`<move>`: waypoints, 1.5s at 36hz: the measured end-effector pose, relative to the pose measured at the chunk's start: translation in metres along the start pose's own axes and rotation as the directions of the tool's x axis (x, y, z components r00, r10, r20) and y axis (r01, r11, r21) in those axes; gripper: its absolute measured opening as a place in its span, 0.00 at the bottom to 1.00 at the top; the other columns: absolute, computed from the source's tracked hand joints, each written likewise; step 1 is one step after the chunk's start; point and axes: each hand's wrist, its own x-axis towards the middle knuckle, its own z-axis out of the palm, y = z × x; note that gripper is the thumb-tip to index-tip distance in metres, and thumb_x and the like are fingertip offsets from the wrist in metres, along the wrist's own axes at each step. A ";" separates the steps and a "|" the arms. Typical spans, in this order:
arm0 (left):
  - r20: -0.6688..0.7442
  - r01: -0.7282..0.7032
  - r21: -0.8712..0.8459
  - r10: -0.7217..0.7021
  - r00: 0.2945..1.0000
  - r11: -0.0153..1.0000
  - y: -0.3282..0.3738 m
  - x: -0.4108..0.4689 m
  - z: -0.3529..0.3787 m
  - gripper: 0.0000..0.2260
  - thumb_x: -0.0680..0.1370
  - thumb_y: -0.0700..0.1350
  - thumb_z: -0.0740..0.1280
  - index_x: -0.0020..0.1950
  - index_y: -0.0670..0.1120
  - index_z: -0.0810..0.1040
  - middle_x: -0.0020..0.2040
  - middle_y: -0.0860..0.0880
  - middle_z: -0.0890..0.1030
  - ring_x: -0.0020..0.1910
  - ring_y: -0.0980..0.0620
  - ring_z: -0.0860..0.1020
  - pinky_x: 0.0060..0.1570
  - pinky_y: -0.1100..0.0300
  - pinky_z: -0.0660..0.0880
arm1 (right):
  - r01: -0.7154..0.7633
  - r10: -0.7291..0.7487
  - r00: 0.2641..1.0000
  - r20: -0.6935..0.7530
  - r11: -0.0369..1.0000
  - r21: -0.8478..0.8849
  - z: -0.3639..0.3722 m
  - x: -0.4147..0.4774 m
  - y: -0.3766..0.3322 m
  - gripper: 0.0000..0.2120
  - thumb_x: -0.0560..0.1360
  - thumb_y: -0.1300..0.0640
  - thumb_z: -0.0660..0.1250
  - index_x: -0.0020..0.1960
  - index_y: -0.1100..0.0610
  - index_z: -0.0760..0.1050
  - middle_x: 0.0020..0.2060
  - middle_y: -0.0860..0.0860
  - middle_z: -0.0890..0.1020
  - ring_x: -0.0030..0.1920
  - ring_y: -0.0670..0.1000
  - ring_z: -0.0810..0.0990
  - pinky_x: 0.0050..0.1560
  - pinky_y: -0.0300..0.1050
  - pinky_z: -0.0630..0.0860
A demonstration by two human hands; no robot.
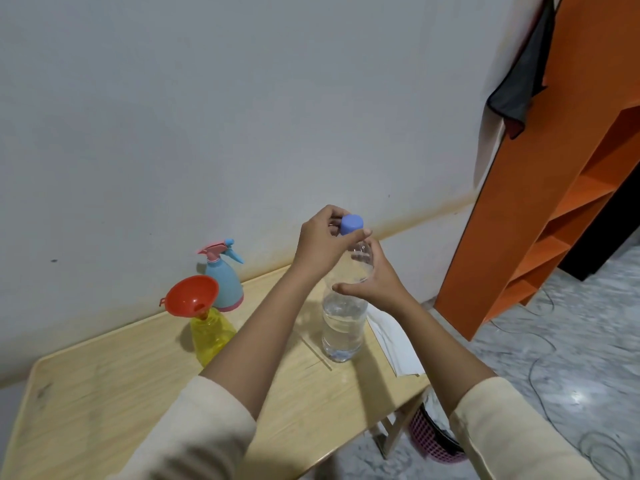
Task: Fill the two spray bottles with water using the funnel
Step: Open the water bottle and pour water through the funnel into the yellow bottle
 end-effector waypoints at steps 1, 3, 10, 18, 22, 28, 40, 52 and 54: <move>0.080 0.018 -0.045 -0.014 0.997 0.999 0.000 0.001 -0.005 0.15 0.72 0.46 0.74 0.55 0.46 0.75 0.52 0.48 0.81 0.55 0.48 0.80 0.56 0.56 0.77 | -0.002 0.002 1.000 0.004 1.000 0.001 0.001 0.000 0.000 0.47 0.57 0.53 0.79 0.70 0.45 0.58 0.63 0.46 0.71 0.62 0.42 0.71 0.55 0.45 0.74; 0.255 0.073 -0.122 -0.040 0.966 0.990 0.001 0.003 -0.017 0.18 0.77 0.46 0.69 0.65 0.48 0.70 0.58 0.48 0.80 0.61 0.51 0.77 0.59 0.64 0.72 | -0.016 0.016 1.000 0.012 1.000 0.007 0.002 0.001 -0.001 0.46 0.56 0.52 0.79 0.69 0.45 0.59 0.62 0.46 0.71 0.62 0.43 0.71 0.54 0.44 0.74; 0.329 -0.007 -0.046 0.022 0.944 0.999 0.001 0.006 -0.024 0.14 0.80 0.43 0.63 0.66 0.43 0.74 0.61 0.46 0.79 0.57 0.58 0.77 0.53 0.75 0.71 | -0.023 0.023 0.999 0.029 1.000 0.012 -0.001 0.000 0.001 0.45 0.58 0.54 0.79 0.69 0.47 0.59 0.63 0.47 0.70 0.63 0.44 0.71 0.52 0.40 0.72; 0.017 -0.086 0.018 0.086 0.996 0.996 0.000 -0.005 -0.001 0.12 0.76 0.44 0.70 0.58 0.43 0.79 0.46 0.51 0.81 0.41 0.65 0.79 0.45 0.76 0.72 | -0.028 0.027 0.999 0.023 0.998 0.052 -0.001 -0.002 0.000 0.44 0.57 0.56 0.77 0.67 0.44 0.59 0.62 0.46 0.70 0.63 0.46 0.71 0.48 0.38 0.71; -0.135 -0.085 0.002 0.085 0.987 0.996 0.002 -0.011 0.007 0.15 0.71 0.45 0.75 0.55 0.41 0.80 0.44 0.51 0.81 0.43 0.57 0.80 0.45 0.74 0.74 | -0.016 0.016 1.000 0.025 0.999 0.038 0.001 -0.002 -0.001 0.48 0.55 0.52 0.78 0.70 0.47 0.59 0.63 0.45 0.70 0.62 0.45 0.71 0.50 0.40 0.72; -0.357 -0.042 0.036 0.052 0.933 0.998 0.006 -0.014 0.018 0.17 0.64 0.51 0.80 0.45 0.44 0.79 0.37 0.51 0.81 0.36 0.59 0.79 0.33 0.74 0.72 | 0.012 -0.012 1.000 0.000 1.000 0.011 0.003 -0.003 0.002 0.44 0.59 0.57 0.79 0.68 0.45 0.60 0.63 0.44 0.70 0.63 0.47 0.72 0.60 0.50 0.75; -0.035 -0.095 0.052 0.097 0.995 0.994 0.007 -0.011 0.004 0.19 0.74 0.50 0.72 0.63 0.44 0.78 0.56 0.51 0.80 0.53 0.55 0.78 0.55 0.66 0.73 | 0.006 -0.006 1.000 -0.011 1.000 0.018 0.002 -0.005 -0.002 0.44 0.61 0.59 0.79 0.69 0.48 0.59 0.63 0.46 0.69 0.63 0.47 0.71 0.57 0.45 0.74; 0.079 -0.183 0.132 0.174 0.982 0.974 0.008 -0.004 -0.011 0.16 0.78 0.44 0.67 0.65 0.40 0.75 0.58 0.46 0.75 0.54 0.53 0.75 0.53 0.71 0.70 | -0.002 0.002 1.000 -0.028 1.000 -0.015 0.007 -0.007 -0.004 0.46 0.58 0.54 0.79 0.69 0.48 0.58 0.62 0.46 0.70 0.63 0.47 0.71 0.51 0.42 0.72; -0.034 -0.200 0.107 0.205 0.978 0.974 0.013 -0.004 -0.008 0.15 0.77 0.45 0.68 0.62 0.41 0.77 0.55 0.47 0.75 0.52 0.54 0.75 0.52 0.72 0.70 | 0.000 0.000 0.999 -0.036 1.000 -0.017 0.007 -0.008 -0.004 0.46 0.57 0.53 0.78 0.70 0.48 0.58 0.63 0.46 0.71 0.62 0.48 0.71 0.55 0.47 0.75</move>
